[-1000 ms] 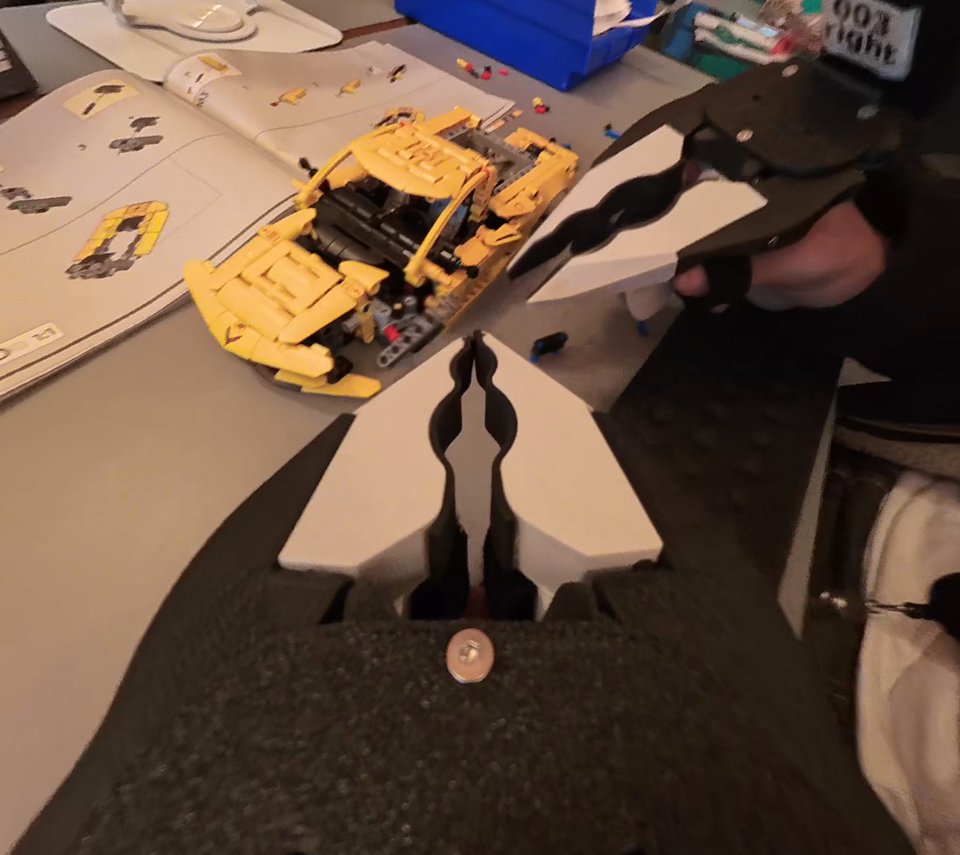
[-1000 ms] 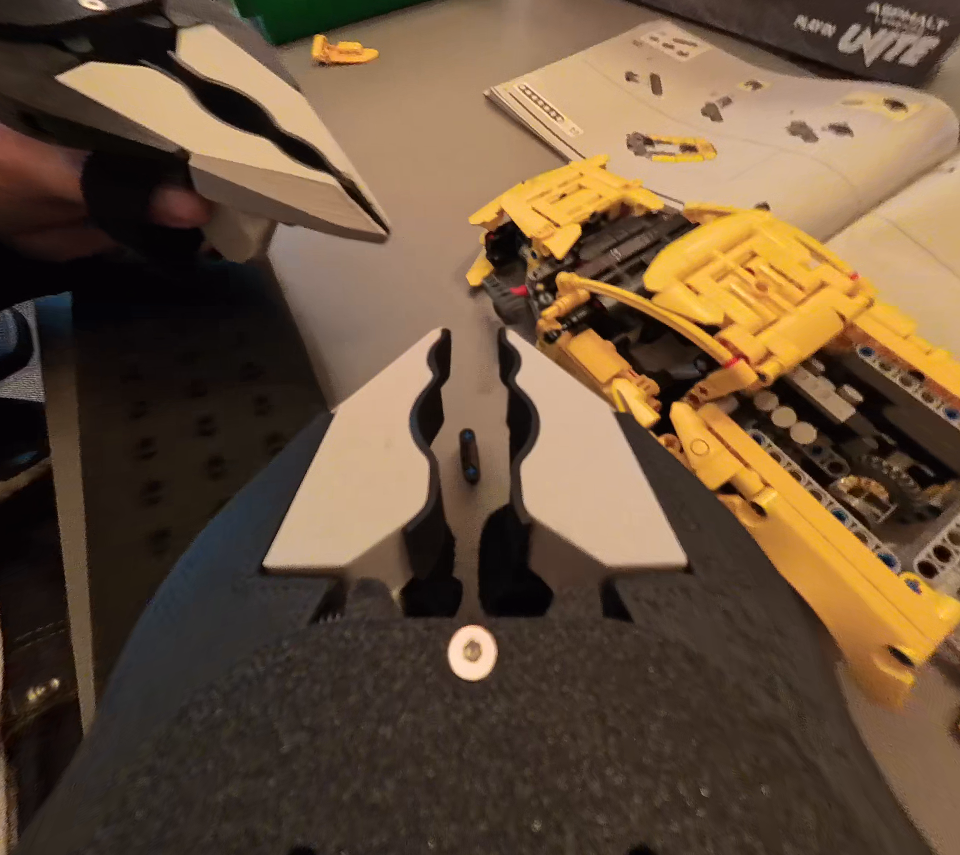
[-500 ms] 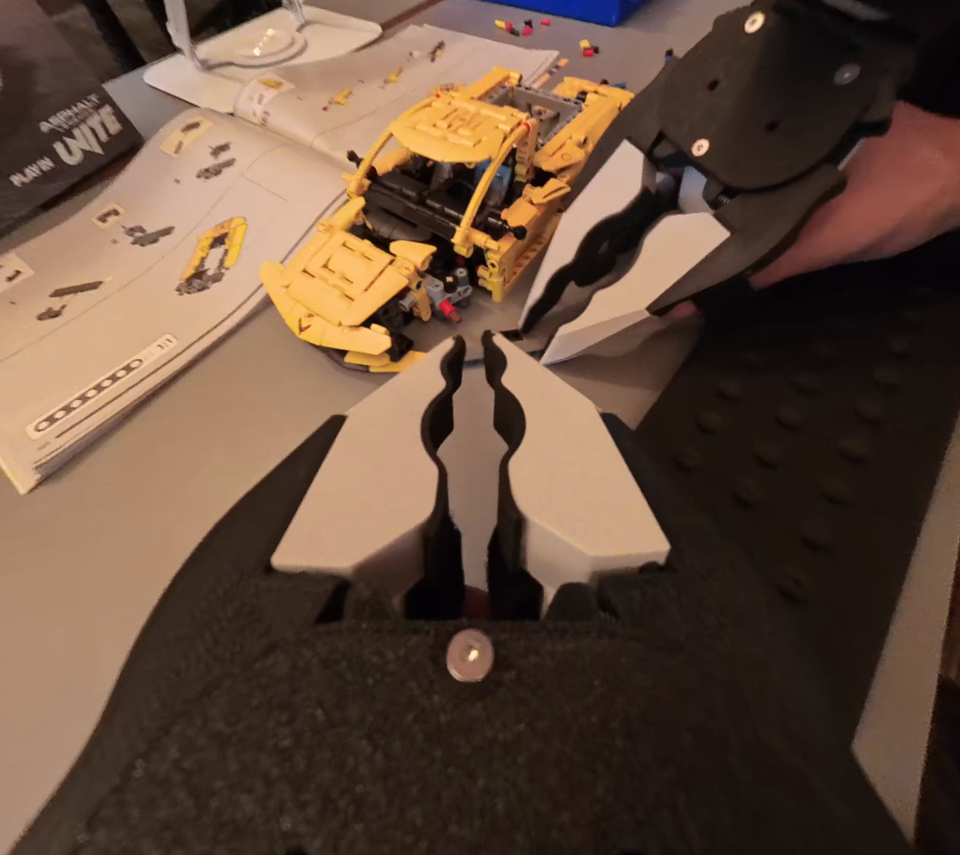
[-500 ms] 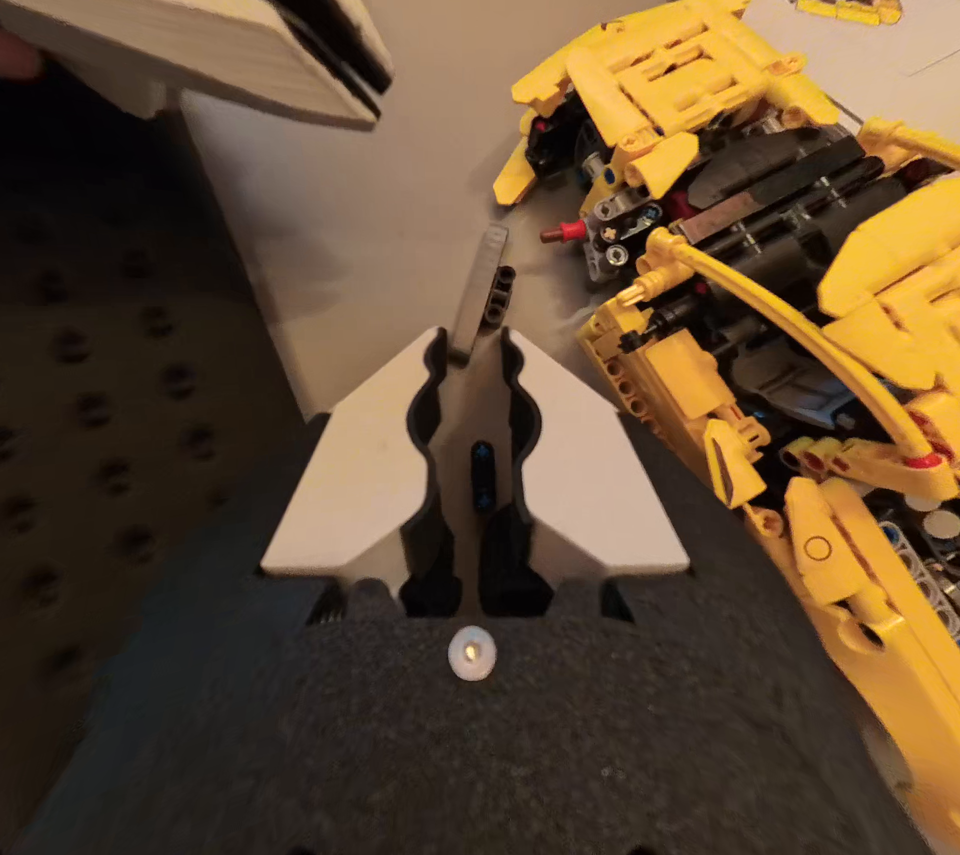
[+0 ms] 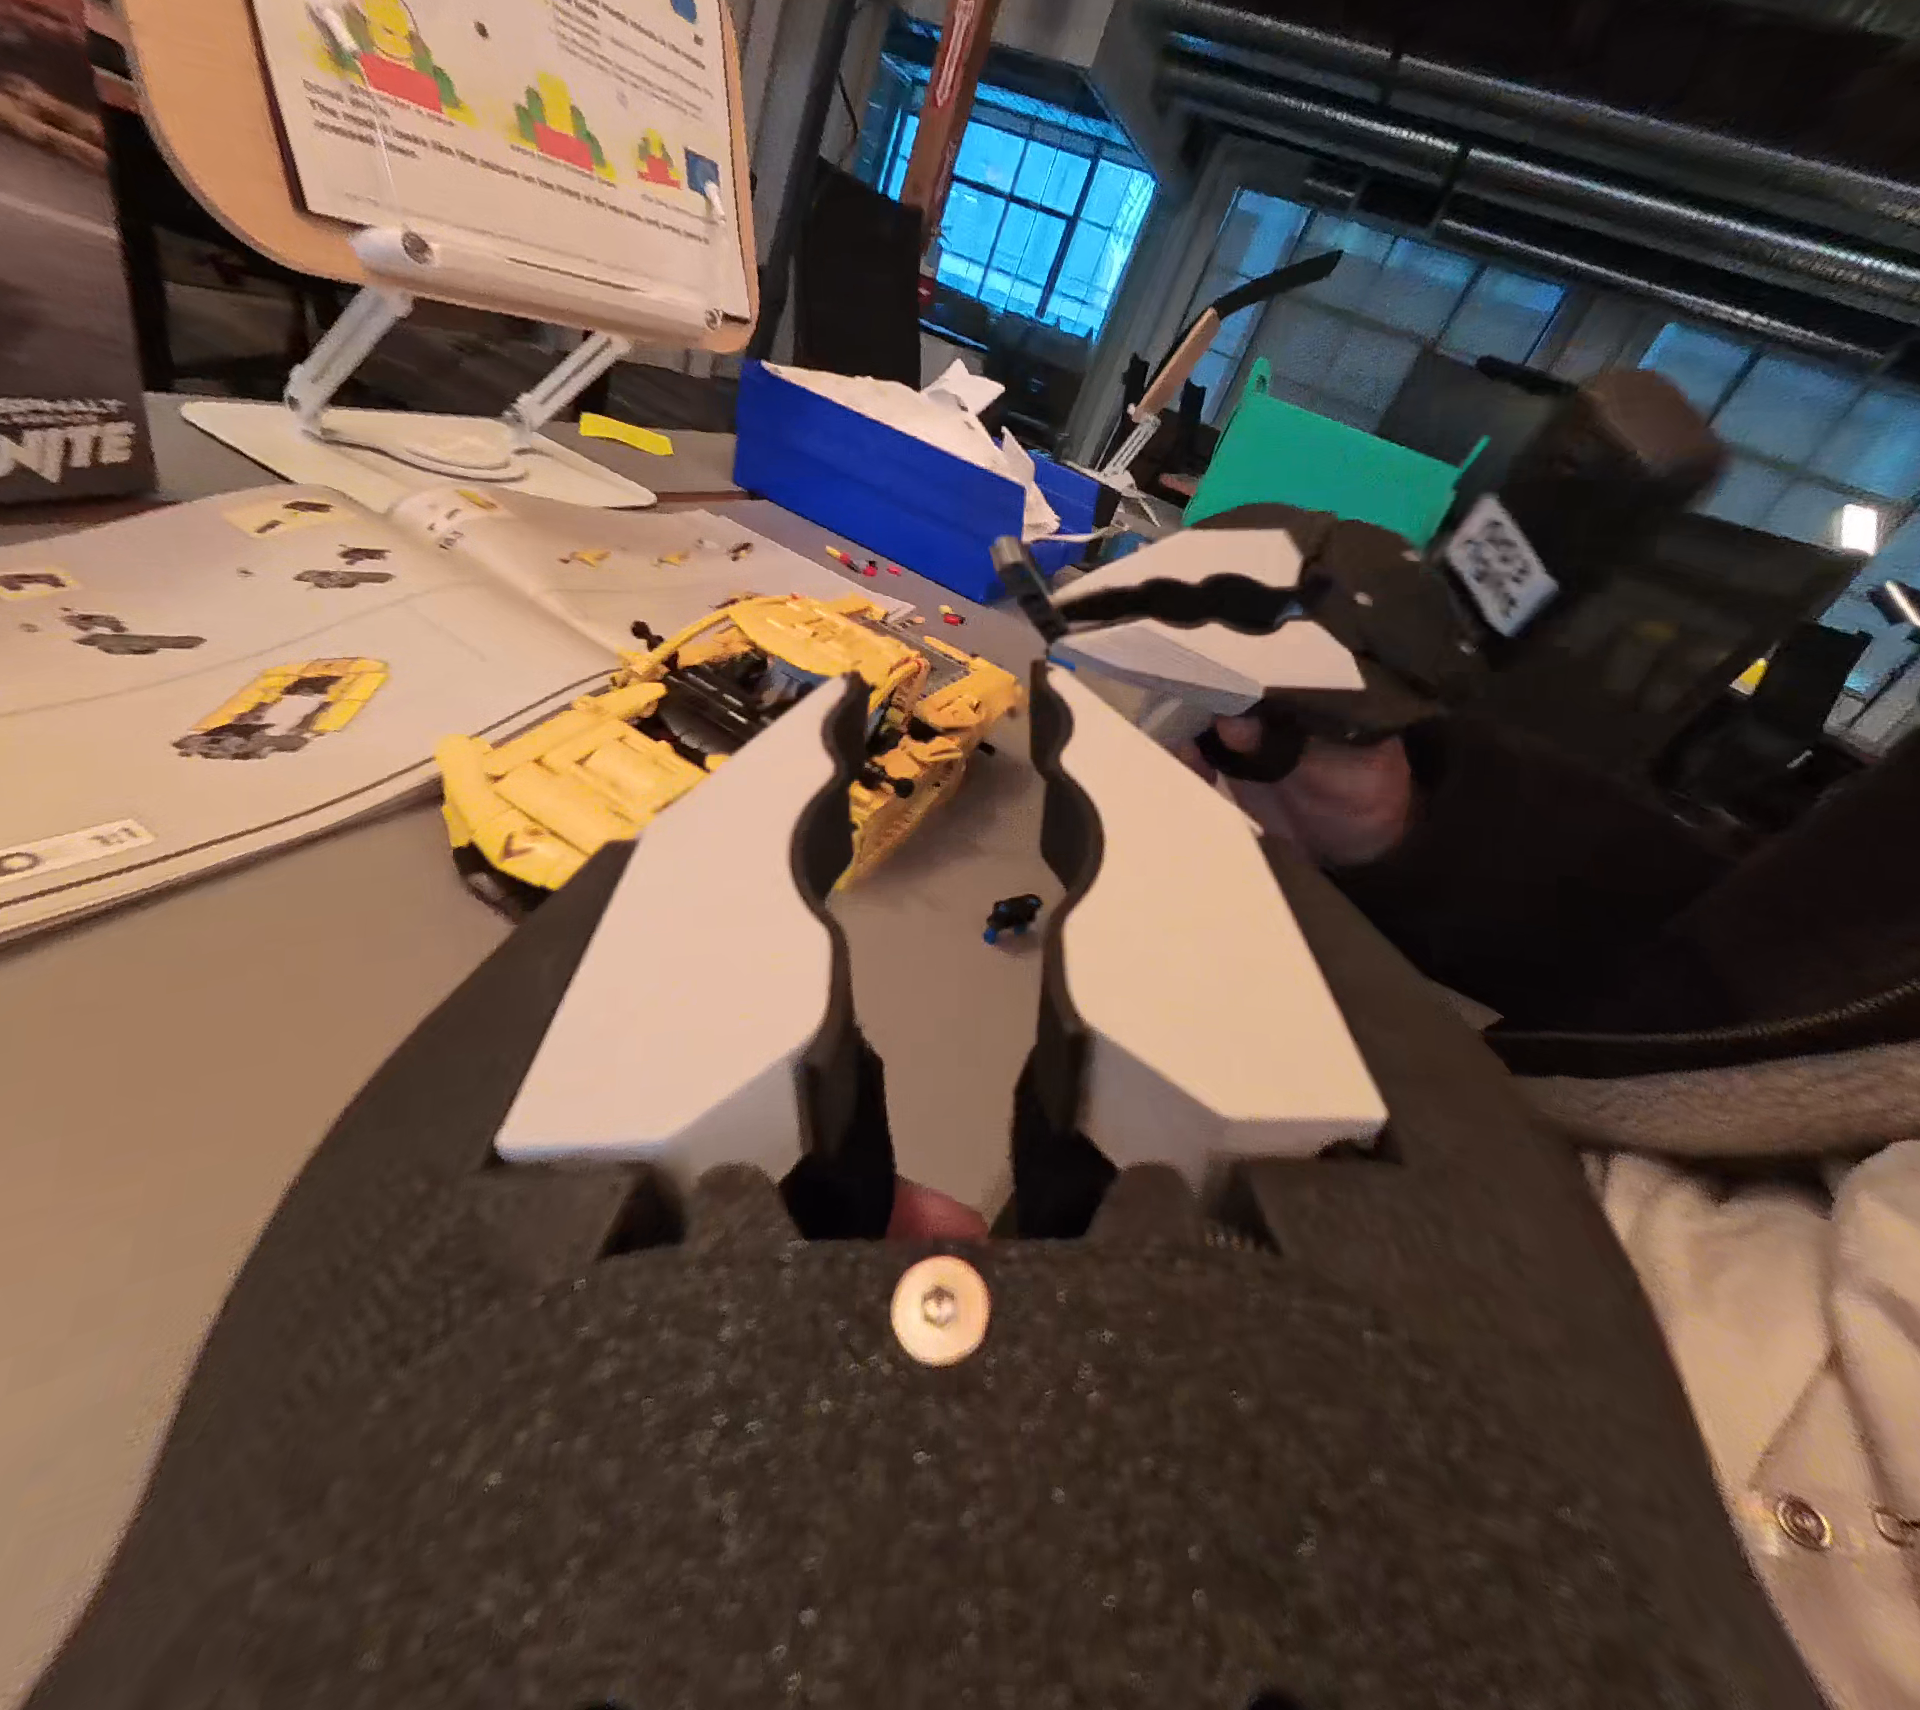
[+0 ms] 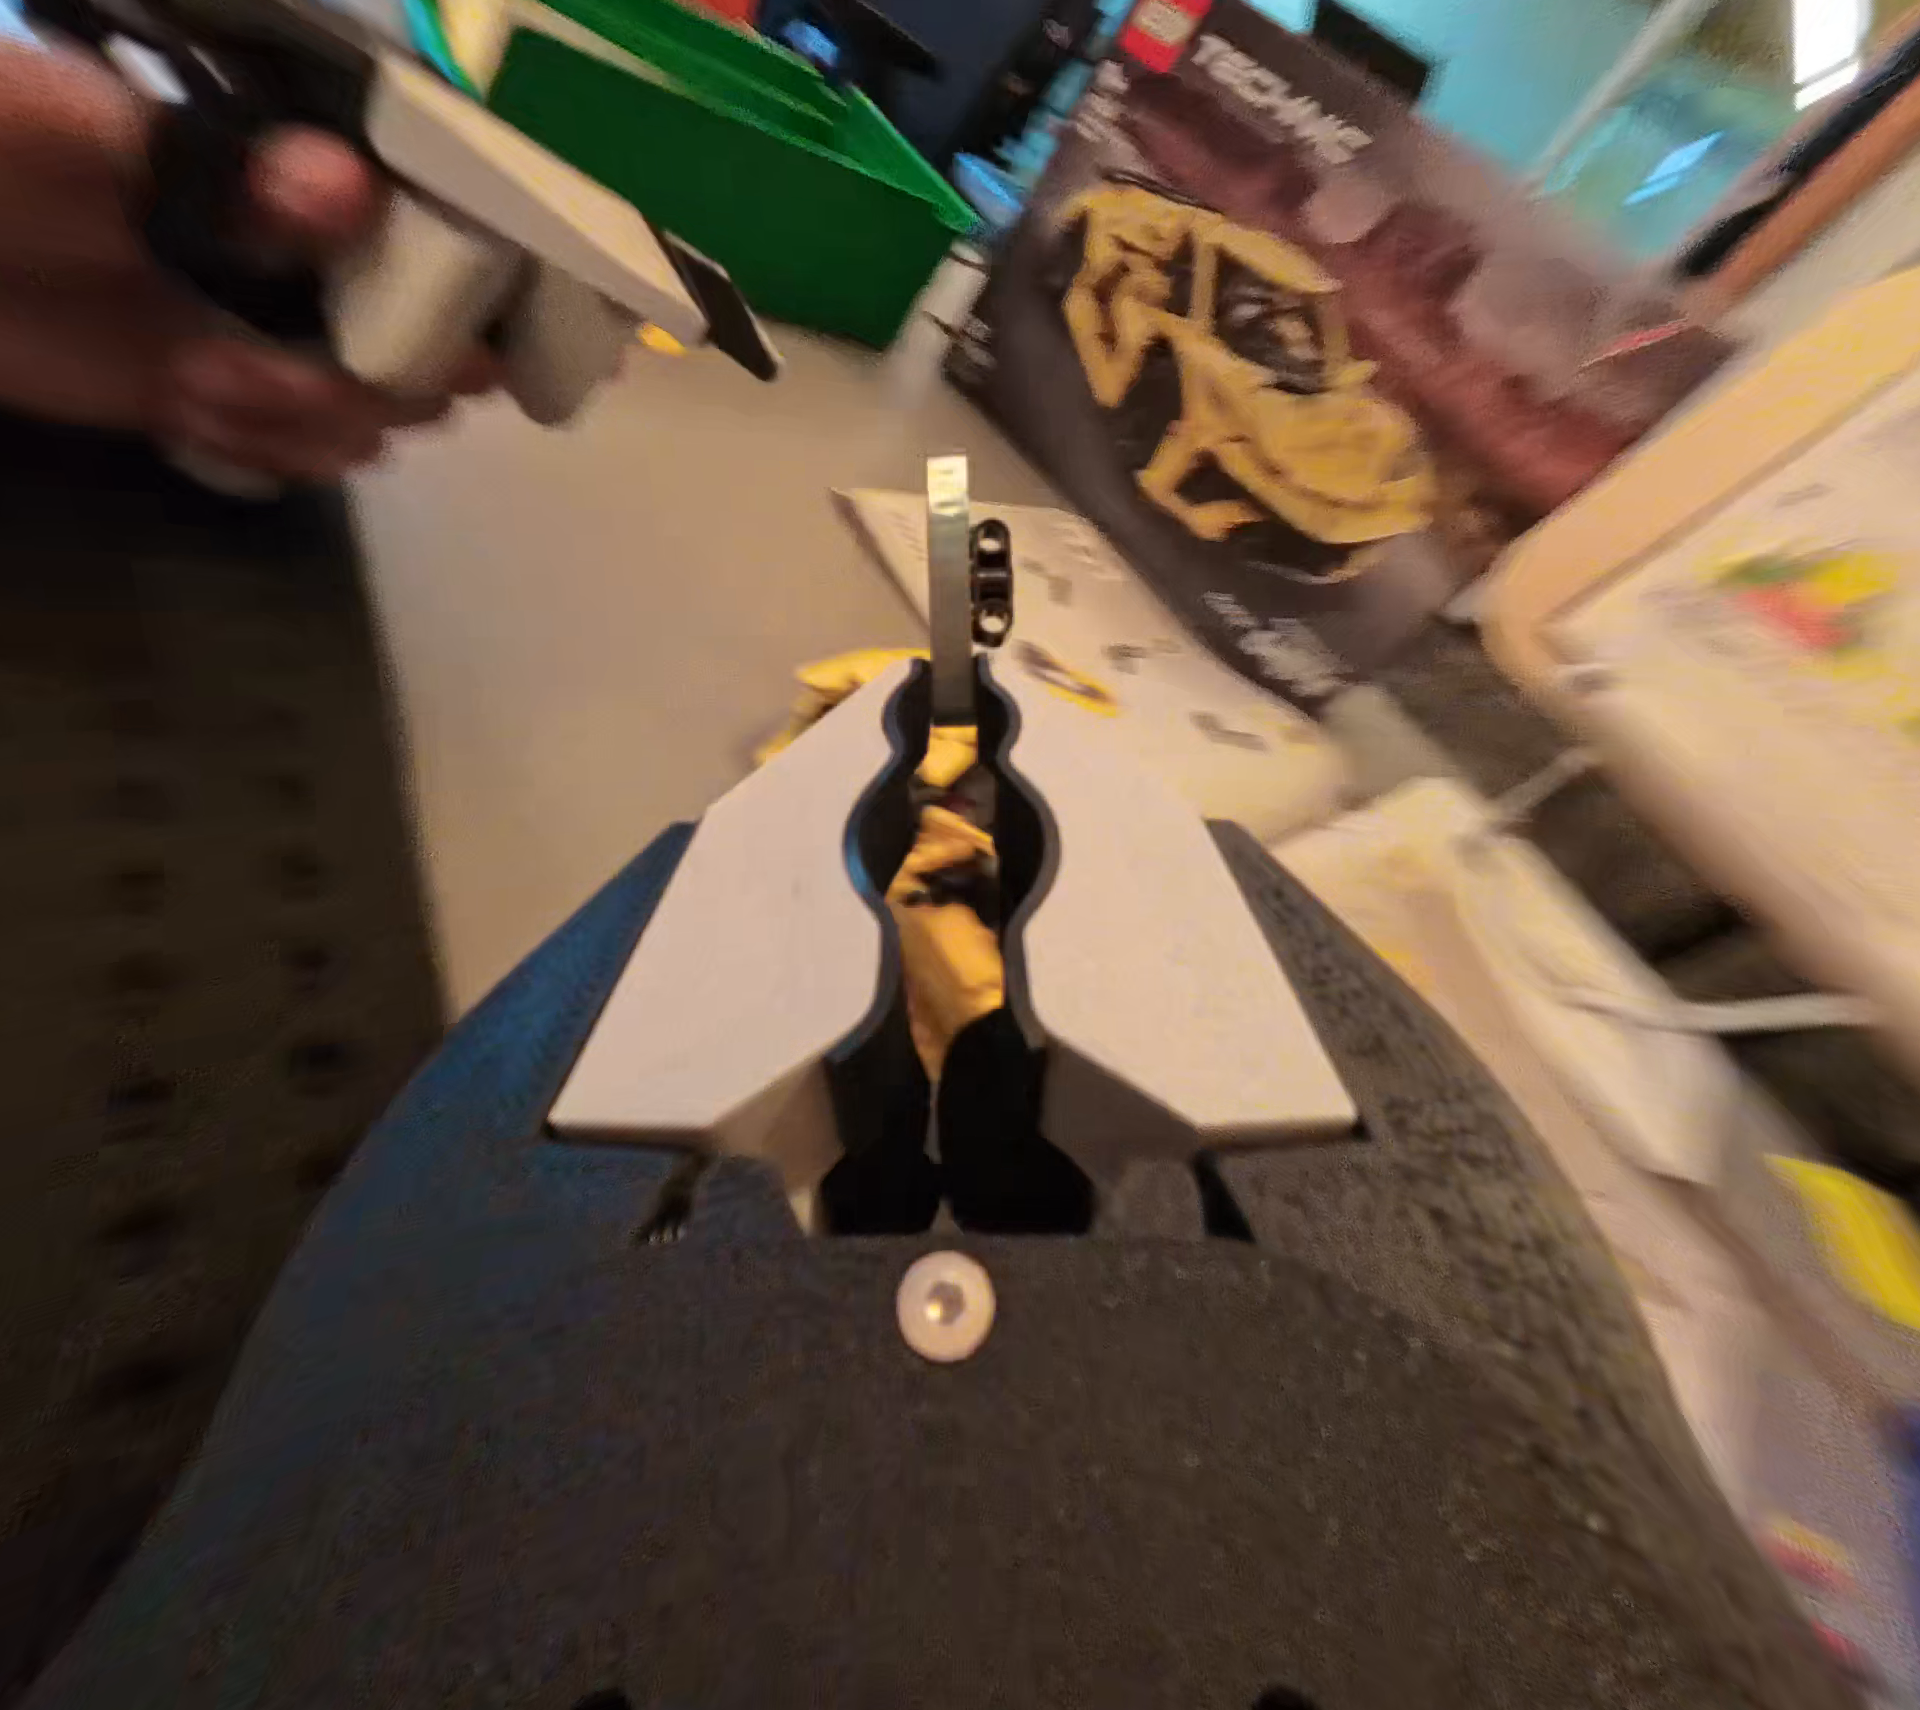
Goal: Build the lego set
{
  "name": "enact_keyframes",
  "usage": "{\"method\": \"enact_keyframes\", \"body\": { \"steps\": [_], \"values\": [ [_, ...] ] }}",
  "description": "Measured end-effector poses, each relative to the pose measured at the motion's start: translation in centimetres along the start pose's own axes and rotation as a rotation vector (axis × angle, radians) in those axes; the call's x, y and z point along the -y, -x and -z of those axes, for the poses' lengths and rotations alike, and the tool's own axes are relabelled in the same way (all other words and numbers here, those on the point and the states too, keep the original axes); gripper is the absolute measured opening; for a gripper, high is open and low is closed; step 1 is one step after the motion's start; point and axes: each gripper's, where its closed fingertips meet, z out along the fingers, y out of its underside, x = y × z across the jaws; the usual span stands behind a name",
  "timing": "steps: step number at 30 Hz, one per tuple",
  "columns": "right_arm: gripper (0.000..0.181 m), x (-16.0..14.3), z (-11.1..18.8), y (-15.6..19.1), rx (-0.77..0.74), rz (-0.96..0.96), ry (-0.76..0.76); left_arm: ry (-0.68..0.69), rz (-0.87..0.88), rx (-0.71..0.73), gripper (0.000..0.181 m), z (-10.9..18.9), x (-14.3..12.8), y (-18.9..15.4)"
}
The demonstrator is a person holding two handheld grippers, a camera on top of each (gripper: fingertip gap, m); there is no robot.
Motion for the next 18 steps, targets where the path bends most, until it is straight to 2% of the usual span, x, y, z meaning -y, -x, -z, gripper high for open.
{"method": "enact_keyframes", "body": {
  "steps": [2,5,8,11,15,18],
  "values": [
    [0.007,0.2,-0.1,0.2,-0.105,0.216,0.052,0.026,0.014,0.002,0.032,-0.8,-0.6,-0.3],
    [0.007,0.0,-0.7,1.4,-0.156,0.414,0.116,0.003,0.104,-0.045,0.032,-2.2,-0.8,-1.2],
    [0.007,1.0,-0.4,2.0,-0.212,0.539,0.088,0.004,0.176,-0.072,0.032,-3.2,-1.1,-1.4],
    [0.007,0.7,-0.5,1.7,-0.255,0.601,0.120,0.030,0.157,-0.073,0.031,-3.5,-1.4,-1.6],
    [0.007,-0.2,-0.9,1.6,-0.273,0.665,0.191,0.096,-0.107,0.202,0.032,-3.1,-1.7,0.1],
    [0.007,-0.7,-1.1,1.8,-0.299,0.744,0.237,0.202,-0.262,0.328,0.032,-3.9,-2.0,-0.9]
  ]
}}
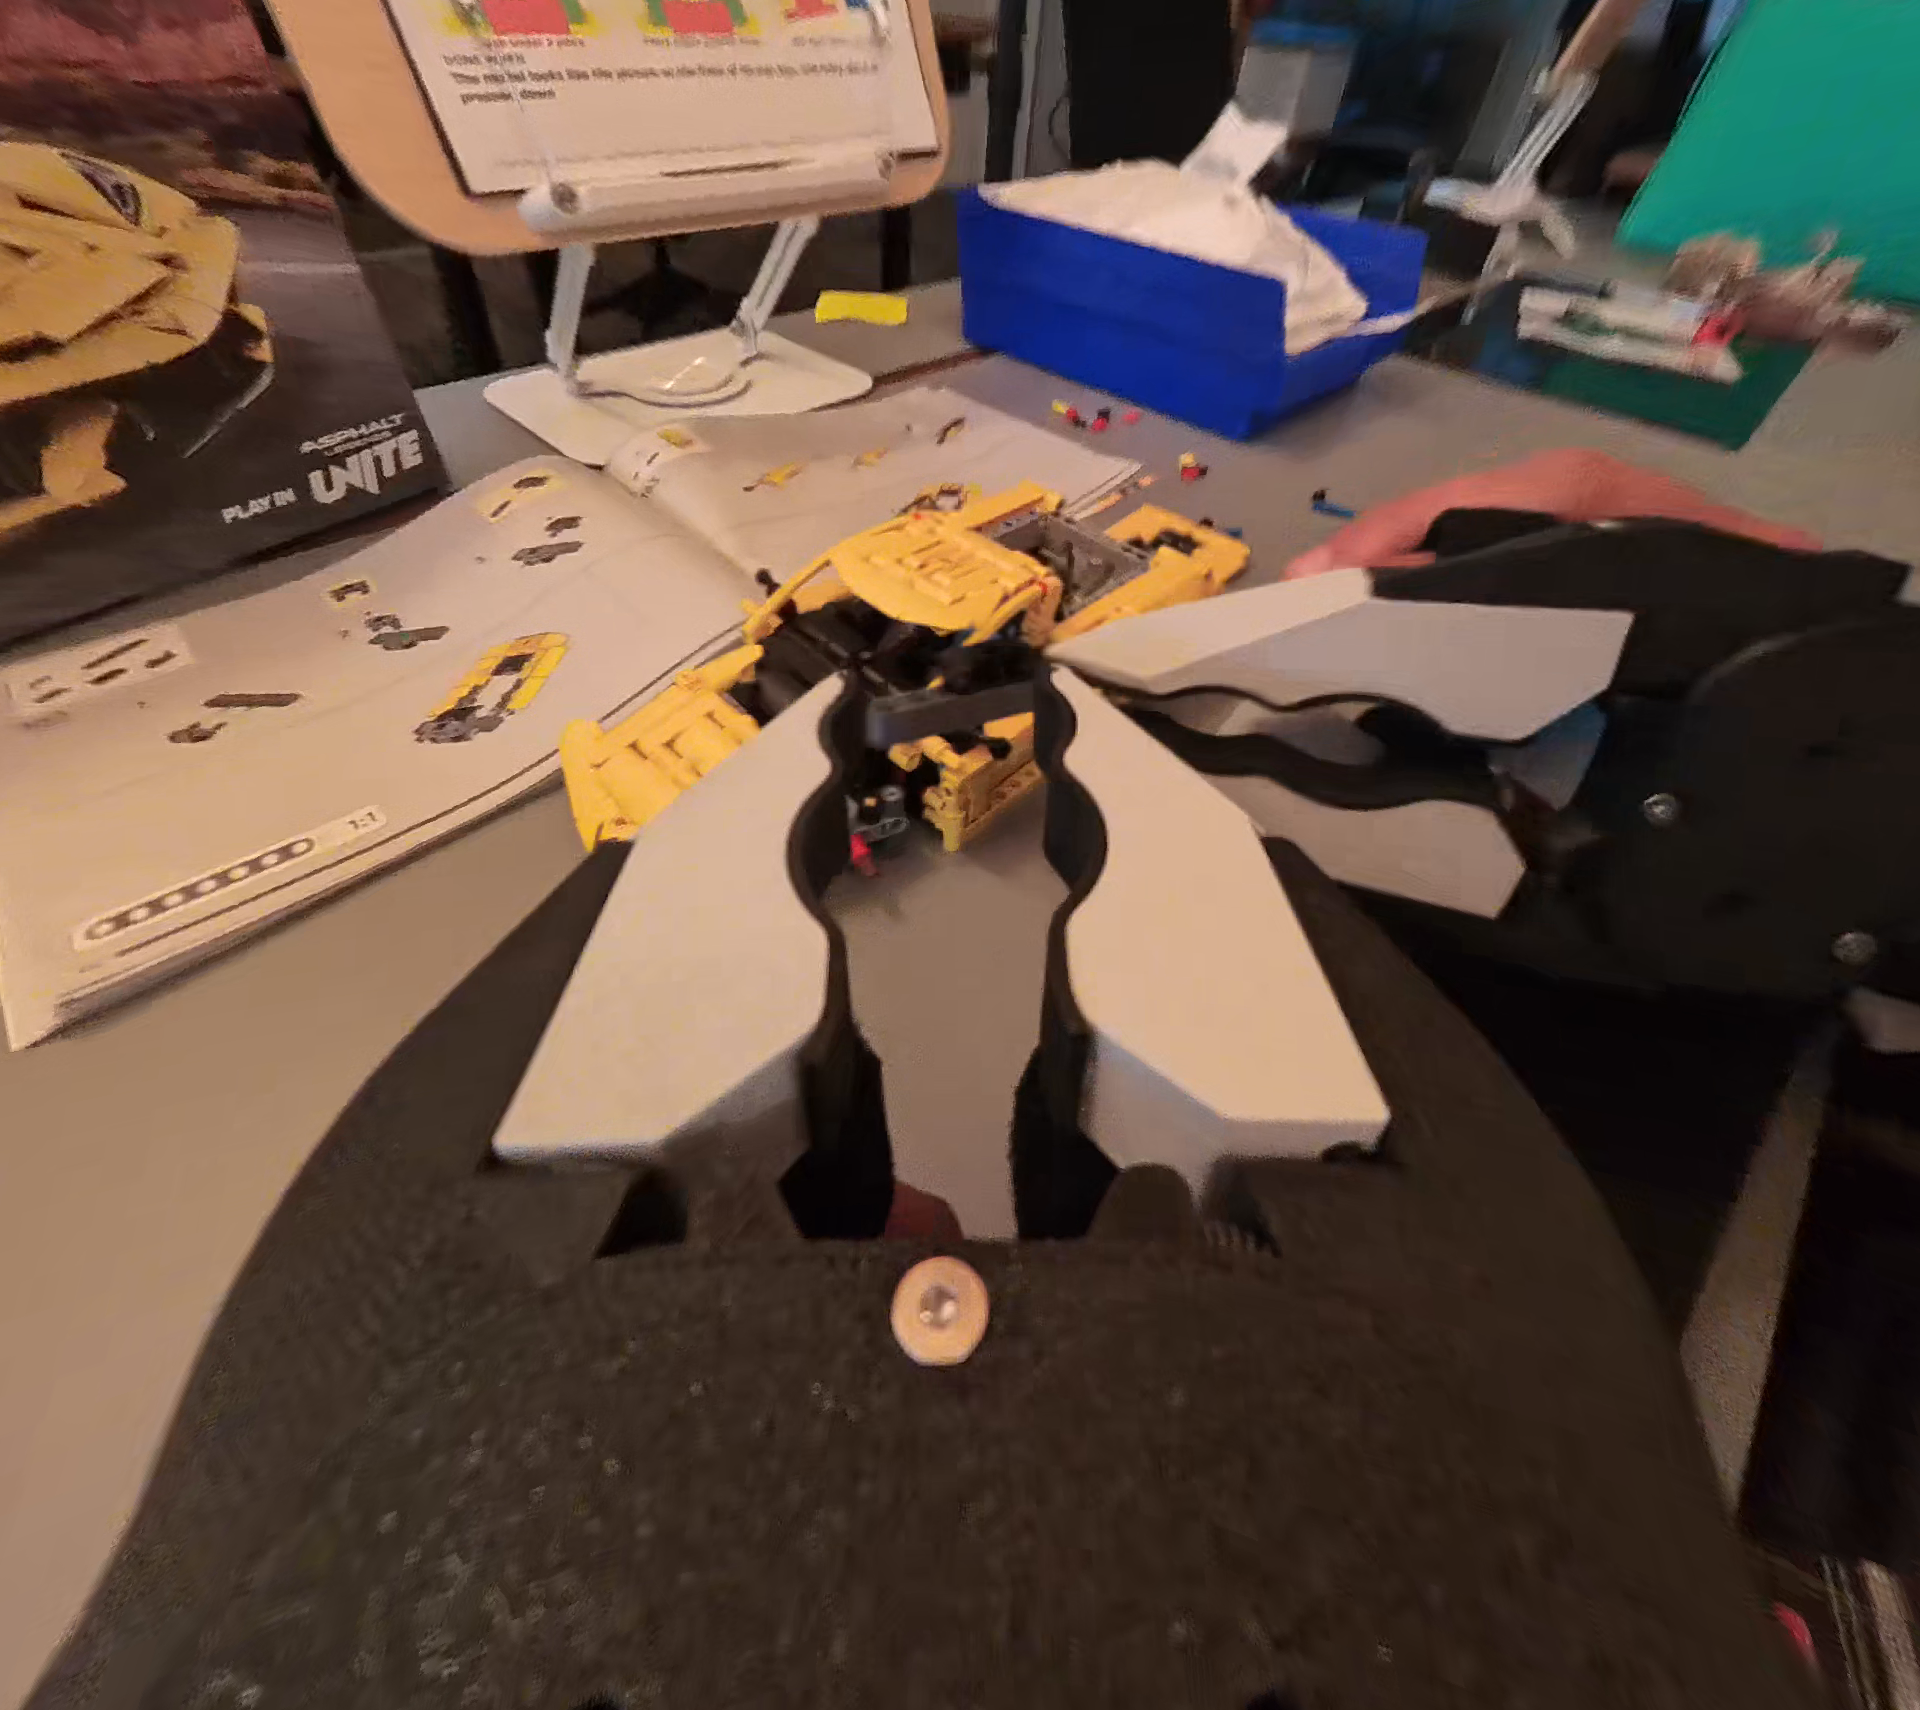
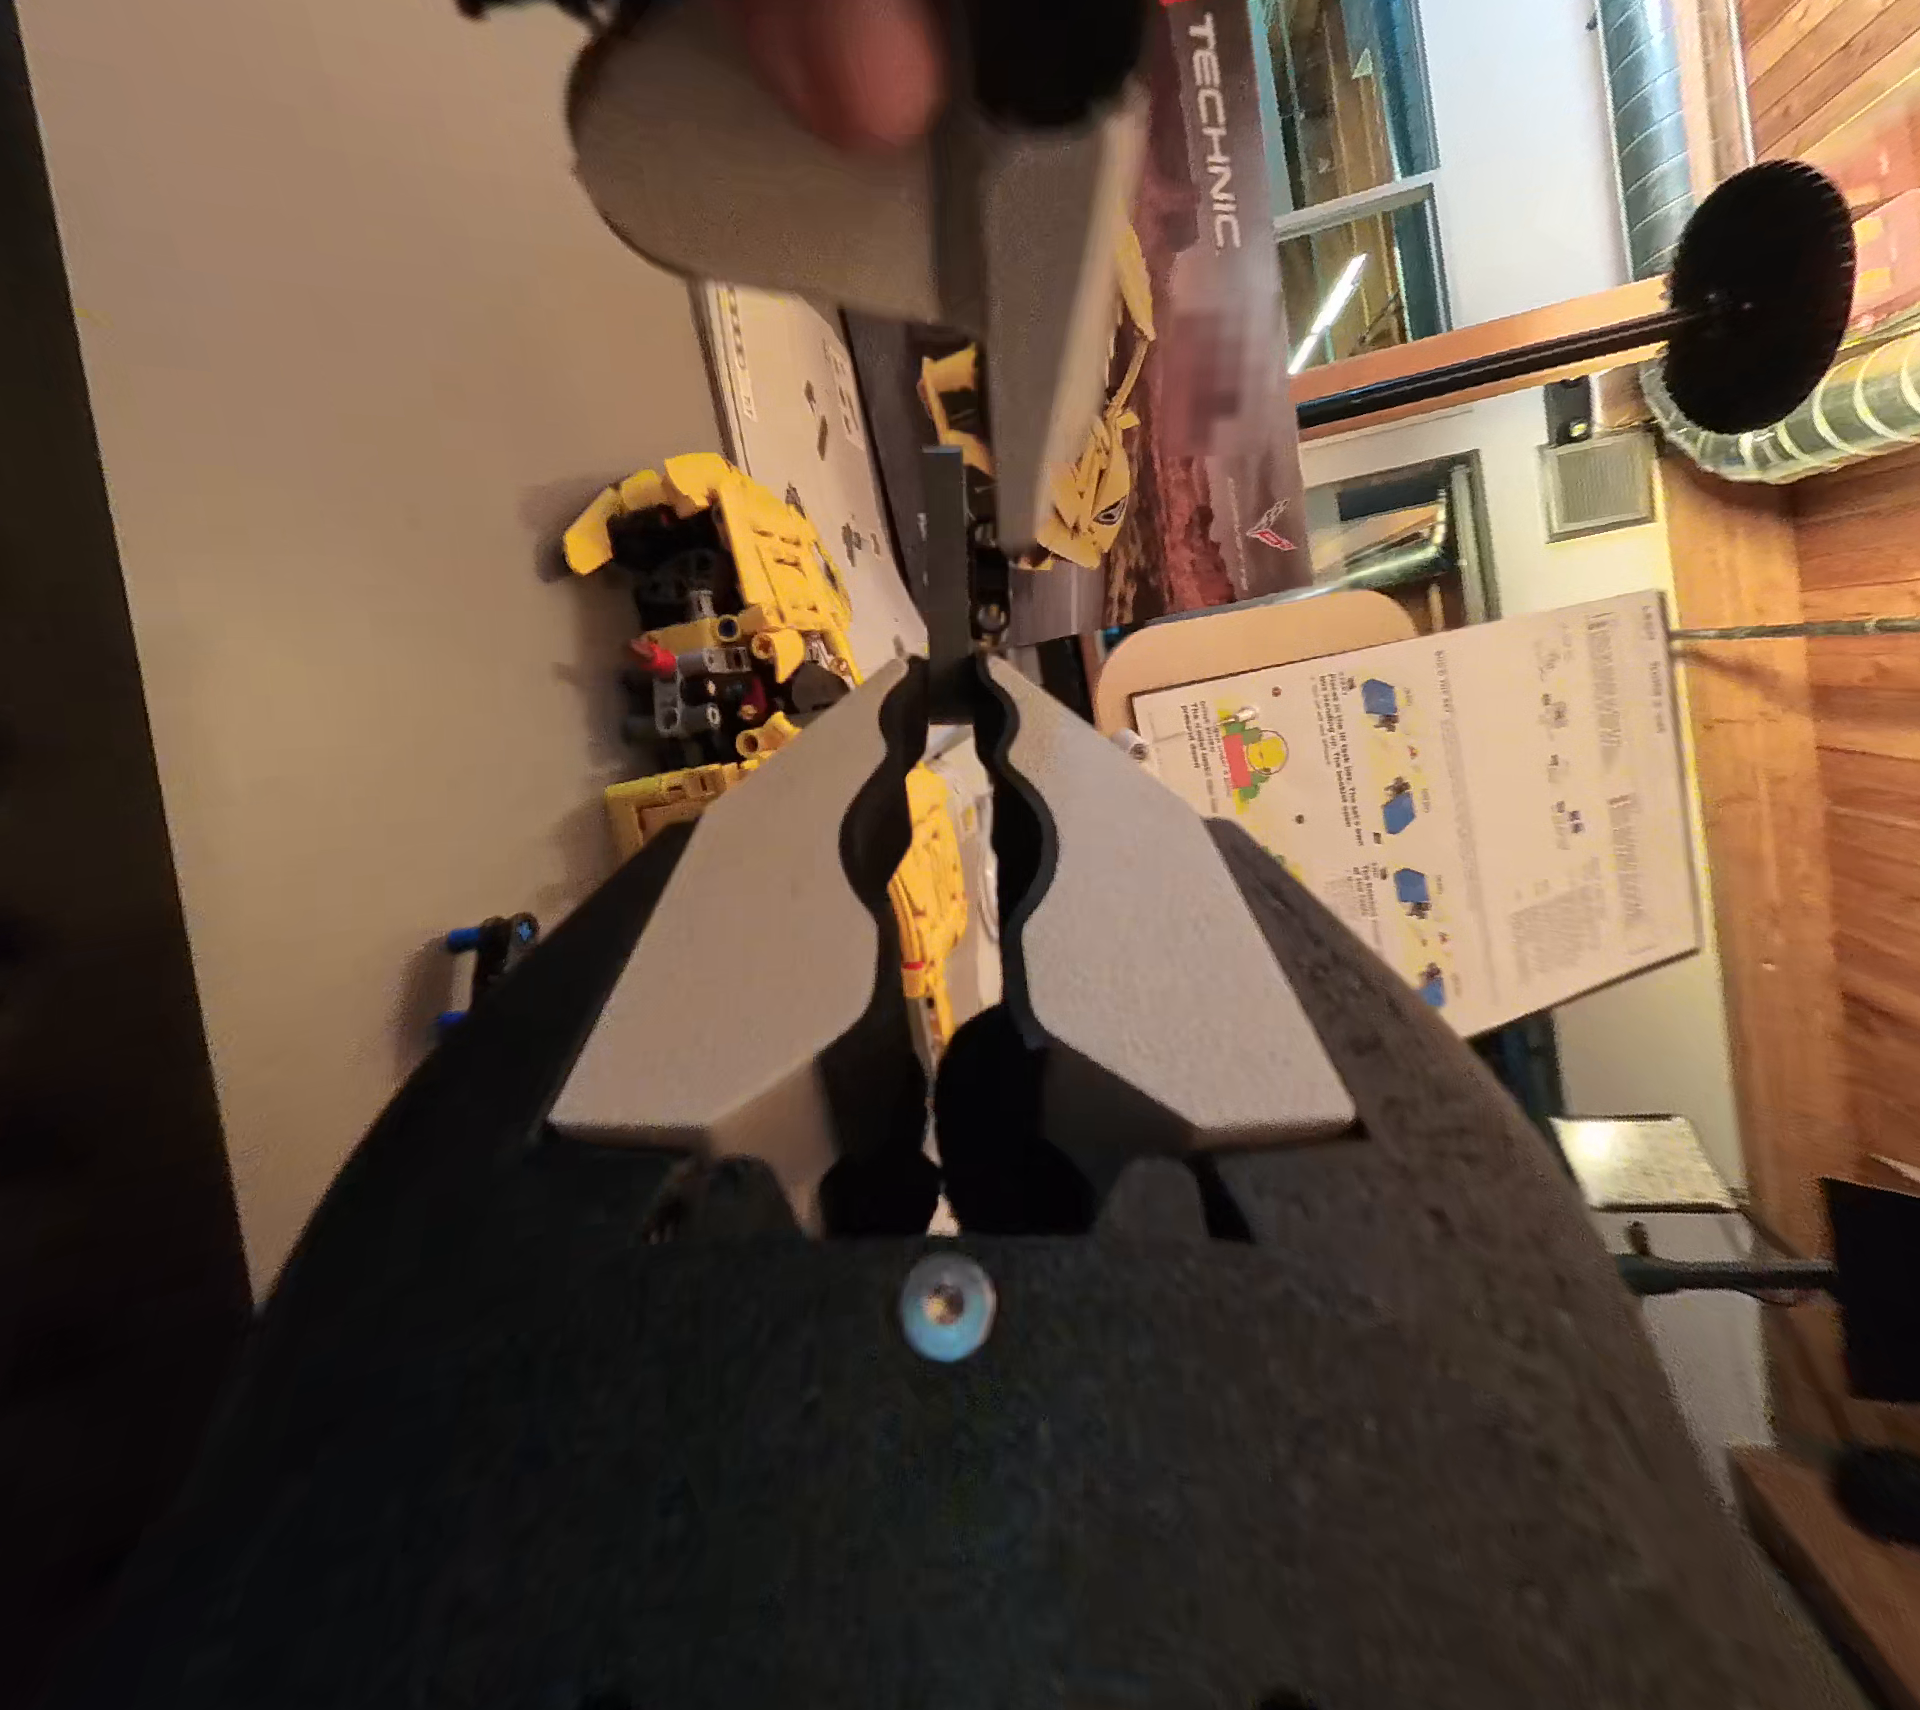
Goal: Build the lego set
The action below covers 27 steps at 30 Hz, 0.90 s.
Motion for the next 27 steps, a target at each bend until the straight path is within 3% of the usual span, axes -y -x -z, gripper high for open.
{"method": "enact_keyframes", "body": {
  "steps": [3,10,19,23,27],
  "values": [
    [0.007,0.4,0.1,0.1,-0.039,0.068,0.008,0.047,-0.024,0.050,0.031,-0.9,0.4,-1.4],
    [0.008,0.1,0.1,-0.5,-0.095,0.100,0.042,0.090,0.059,0.166,0.028,-1.8,0.1,-0.7],
    [0.008,0.0,0.1,-1.0,-0.170,0.108,0.029,0.066,0.050,0.131,0.022,-2.1,0.4,-1.0],
    [0.014,0.2,0.6,-1.6,-0.159,-0.118,-0.043,0.014,-0.026,0.084,0.022,-1.8,1.3,-0.5],
    [0.033,-0.2,1.3,-1.7,0.127,-0.665,-0.186,-0.057,-0.178,-0.035,0.022,-0.8,2.0,-0.4]
  ]
}}
